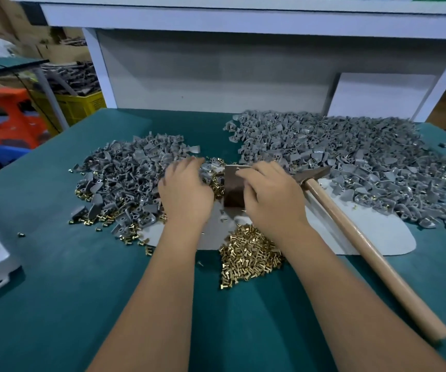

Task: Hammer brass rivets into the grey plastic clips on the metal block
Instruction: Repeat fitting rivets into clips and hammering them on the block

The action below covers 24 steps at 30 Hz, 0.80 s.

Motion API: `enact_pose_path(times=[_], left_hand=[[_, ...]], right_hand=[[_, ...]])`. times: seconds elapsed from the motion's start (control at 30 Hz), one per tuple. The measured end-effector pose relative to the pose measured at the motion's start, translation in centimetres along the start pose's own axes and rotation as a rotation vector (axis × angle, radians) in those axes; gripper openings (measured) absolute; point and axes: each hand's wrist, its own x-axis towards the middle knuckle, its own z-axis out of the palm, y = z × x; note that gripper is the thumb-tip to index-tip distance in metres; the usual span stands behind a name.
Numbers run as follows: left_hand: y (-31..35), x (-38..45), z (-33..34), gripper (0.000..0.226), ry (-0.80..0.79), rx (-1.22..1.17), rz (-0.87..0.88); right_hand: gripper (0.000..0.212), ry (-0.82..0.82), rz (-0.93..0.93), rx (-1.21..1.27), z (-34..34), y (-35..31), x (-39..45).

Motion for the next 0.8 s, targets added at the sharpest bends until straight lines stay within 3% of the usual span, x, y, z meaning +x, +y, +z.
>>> enact_pose_path(times=[0.07, 0.13, 0.23, 0.4, 0.67, 0.8], left_hand=[[0.1, -0.2, 0.4, 0.059, -0.155, 0.188, 0.017], [0.0, -0.2, 0.6, 0.052, -0.190, 0.245, 0.018], [-0.3, 0.1, 0.5, 0.050, -0.108, 0.186, -0.019], [-0.6, 0.1, 0.4, 0.034, -0.019, 0.059, -0.016], [0.3, -0.2, 0.0, 0.025, 0.203, -0.259, 0.147], [0.6, -0.3, 0.0, 0.023, 0.229, -0.396, 0.123]], right_hand=[[0.023, -0.048, -0.058, 0.033, -0.1, -1.2, -0.4], [0.024, -0.181, -0.071, 0.005, 0.1, -2.4, -0.7], [0.023, -0.358, -0.049, -0.094, 1.0, -3.6, -1.0], [0.015, -0.483, -0.031, -0.067, 1.3, -3.6, -0.9], [0.011, -0.535, 0.059, 0.053, 0.8, -2.8, -0.5], [0.014, -0.434, 0.018, 0.099, 0.9, -2.7, -0.4]])
